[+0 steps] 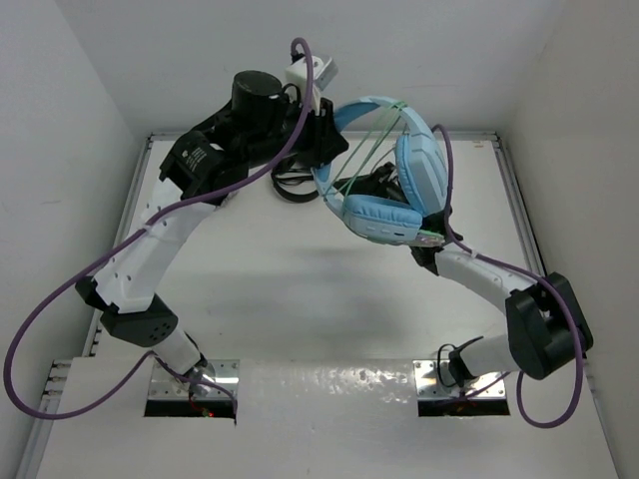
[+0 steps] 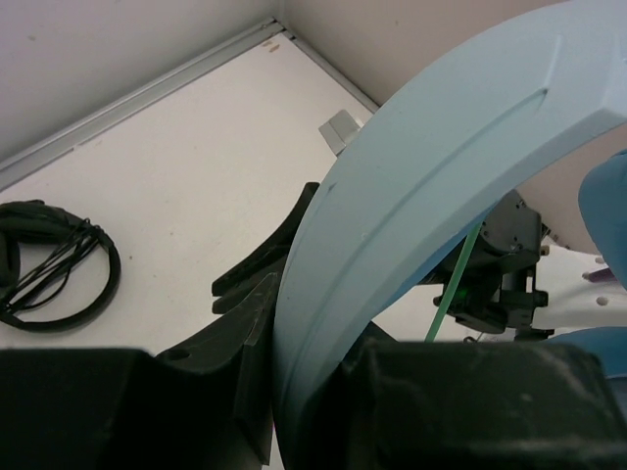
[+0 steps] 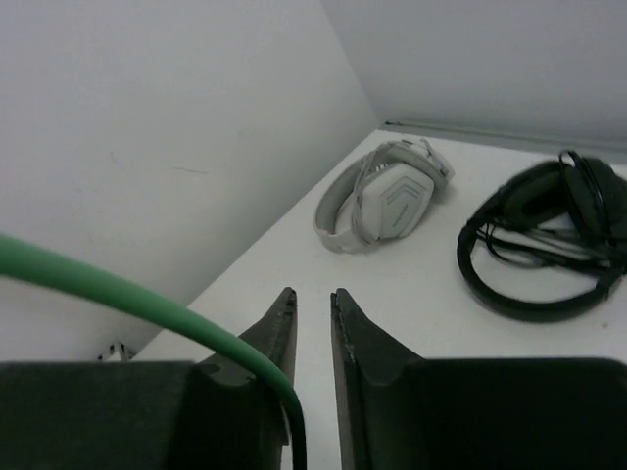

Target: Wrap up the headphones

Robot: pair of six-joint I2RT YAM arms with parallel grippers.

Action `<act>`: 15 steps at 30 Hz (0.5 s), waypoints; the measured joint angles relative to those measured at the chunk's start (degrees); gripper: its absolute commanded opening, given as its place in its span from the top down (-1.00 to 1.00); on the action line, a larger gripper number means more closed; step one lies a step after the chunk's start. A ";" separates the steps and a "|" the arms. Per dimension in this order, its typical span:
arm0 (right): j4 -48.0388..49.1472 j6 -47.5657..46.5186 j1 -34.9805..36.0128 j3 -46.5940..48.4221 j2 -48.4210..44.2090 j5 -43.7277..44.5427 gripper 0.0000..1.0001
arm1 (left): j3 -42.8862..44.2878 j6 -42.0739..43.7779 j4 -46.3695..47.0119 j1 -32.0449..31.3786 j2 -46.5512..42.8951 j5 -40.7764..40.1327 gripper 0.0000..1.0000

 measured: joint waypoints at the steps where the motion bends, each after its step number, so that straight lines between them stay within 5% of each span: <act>1: 0.31 0.74 -0.02 -0.90 -0.07 0.98 0.52 | 0.31 -0.37 0.00 0.04 0.00 0.02 1.00; 7: -1.62 2.67 -0.28 -2.45 -0.31 5.38 0.51 | 1.95 -1.86 -0.15 0.11 0.02 -0.33 1.00; 12: -5.35 2.56 -0.28 -3.34 -2.38 8.87 1.00 | 3.21 -2.93 0.02 0.11 0.02 -0.22 1.00; 15: -7.98 1.95 -0.28 -3.37 -4.09 10.67 1.00 | 3.26 -4.37 0.02 0.39 0.02 -1.03 1.00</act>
